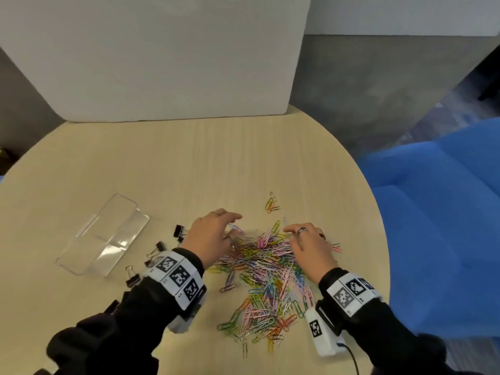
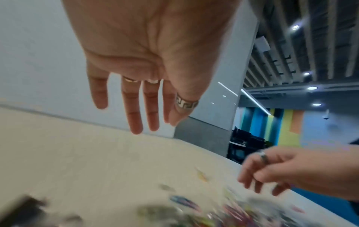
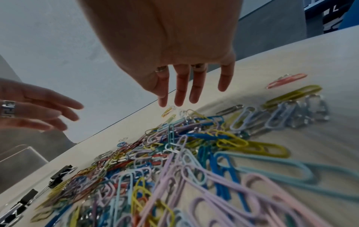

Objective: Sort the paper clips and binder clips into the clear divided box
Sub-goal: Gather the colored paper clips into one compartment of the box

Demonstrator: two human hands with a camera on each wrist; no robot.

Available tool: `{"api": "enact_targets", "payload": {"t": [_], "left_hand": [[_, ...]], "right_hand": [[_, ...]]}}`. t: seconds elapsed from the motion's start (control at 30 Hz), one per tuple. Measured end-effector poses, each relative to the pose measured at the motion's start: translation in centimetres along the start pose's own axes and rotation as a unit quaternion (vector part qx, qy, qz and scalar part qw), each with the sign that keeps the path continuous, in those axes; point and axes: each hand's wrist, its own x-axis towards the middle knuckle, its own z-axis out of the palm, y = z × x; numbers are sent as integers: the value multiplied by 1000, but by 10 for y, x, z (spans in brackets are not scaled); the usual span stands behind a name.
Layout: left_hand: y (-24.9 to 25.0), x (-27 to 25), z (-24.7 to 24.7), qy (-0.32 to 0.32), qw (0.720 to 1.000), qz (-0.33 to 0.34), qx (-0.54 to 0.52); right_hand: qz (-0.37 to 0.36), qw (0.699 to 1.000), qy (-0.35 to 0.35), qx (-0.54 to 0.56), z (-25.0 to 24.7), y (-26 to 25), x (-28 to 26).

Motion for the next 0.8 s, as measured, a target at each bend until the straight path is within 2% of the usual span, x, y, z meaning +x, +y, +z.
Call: {"api": "enact_targets", "payload": {"t": [0.1, 0.23, 0.3, 0.43, 0.5, 0.57, 0.67, 0.8], "left_hand": [[-16, -9, -36, 74, 993, -58, 75], [-55, -40, -80, 132, 956, -195, 172], [-79, -59, -94, 131, 938, -270, 172], [-130, -95, -94, 48, 917, -383, 98], [-148, -106, -87, 17, 915, -400, 55], [-157, -112, -80, 13, 915, -402, 21], [-164, -115, -71, 26, 914, -404, -16], [-168, -115, -61, 87, 918, -380, -74]], "right_hand": [[-7, 1000, -2, -17, -2, -3, 3], [-31, 998, 11, -56, 2, -23, 13], [-19, 996, -11, -82, 4, -30, 16], [-3, 975, -153, -158, 10, -35, 17], [-9, 969, -165, -182, 15, -38, 15], [-17, 976, -137, -169, 20, -39, 14], [-35, 989, -108, -92, 24, -36, 15], [-39, 991, -123, -28, 24, -34, 16]]}}
